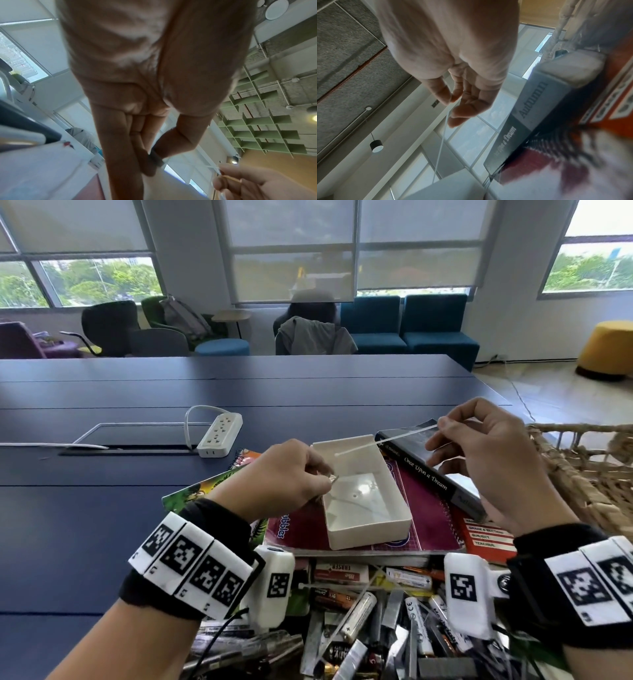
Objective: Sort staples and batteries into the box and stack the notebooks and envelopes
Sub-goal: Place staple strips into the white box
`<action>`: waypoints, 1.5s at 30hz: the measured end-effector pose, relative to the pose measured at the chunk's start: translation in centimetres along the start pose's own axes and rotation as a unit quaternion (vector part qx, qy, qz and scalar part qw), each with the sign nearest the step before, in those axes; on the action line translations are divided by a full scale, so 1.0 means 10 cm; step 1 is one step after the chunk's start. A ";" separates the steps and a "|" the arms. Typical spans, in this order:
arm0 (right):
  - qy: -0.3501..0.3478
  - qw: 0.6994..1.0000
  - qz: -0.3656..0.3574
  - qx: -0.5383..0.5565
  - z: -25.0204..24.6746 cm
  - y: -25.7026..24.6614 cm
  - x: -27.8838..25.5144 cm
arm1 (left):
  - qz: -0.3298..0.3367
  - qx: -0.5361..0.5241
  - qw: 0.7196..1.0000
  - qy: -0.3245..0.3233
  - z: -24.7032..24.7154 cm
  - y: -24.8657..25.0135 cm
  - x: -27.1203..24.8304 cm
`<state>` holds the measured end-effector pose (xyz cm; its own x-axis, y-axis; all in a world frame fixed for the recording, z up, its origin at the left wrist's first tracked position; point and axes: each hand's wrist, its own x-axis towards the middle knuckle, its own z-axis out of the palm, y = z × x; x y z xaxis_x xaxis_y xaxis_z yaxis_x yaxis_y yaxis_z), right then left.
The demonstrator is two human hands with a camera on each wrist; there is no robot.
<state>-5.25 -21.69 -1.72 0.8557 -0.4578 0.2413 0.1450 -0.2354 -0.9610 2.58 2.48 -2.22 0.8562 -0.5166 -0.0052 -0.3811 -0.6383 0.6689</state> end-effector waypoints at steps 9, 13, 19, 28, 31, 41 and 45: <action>0.026 0.980 -0.015 0.195 -0.15 -0.07 0.03 | 0.043 -0.110 0.985 0.127 -0.08 0.04 0.01; -0.008 0.966 -0.018 0.256 -0.17 -0.11 0.03 | 0.067 -0.065 0.986 0.139 -0.04 -0.02 0.05; -0.009 0.992 -0.024 0.124 -0.11 -0.09 0.01 | 0.075 0.050 0.995 0.028 0.03 -0.03 0.03; 0.042 0.998 -0.038 -0.009 -0.10 -0.03 0.01 | 0.018 0.126 0.991 0.032 -0.04 0.03 -0.03; 0.040 0.998 -0.041 -0.040 -0.09 0.00 0.03 | 0.004 0.121 0.992 0.027 -0.06 0.05 -0.05; -0.019 0.984 -0.040 -0.172 -0.01 0.07 0.01 | 0.037 0.099 0.994 -0.024 -0.19 0.09 -0.09; -0.036 0.976 -0.038 -0.211 -0.03 0.11 0.03 | 0.074 0.065 0.992 0.081 -0.18 0.11 -0.09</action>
<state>-4.99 -22.33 -2.66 0.8849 -0.3681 0.2852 0.0045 -0.6057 -0.7957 2.01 3.22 -0.13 0.8280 -0.5186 0.2133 -0.5403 -0.6360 0.5510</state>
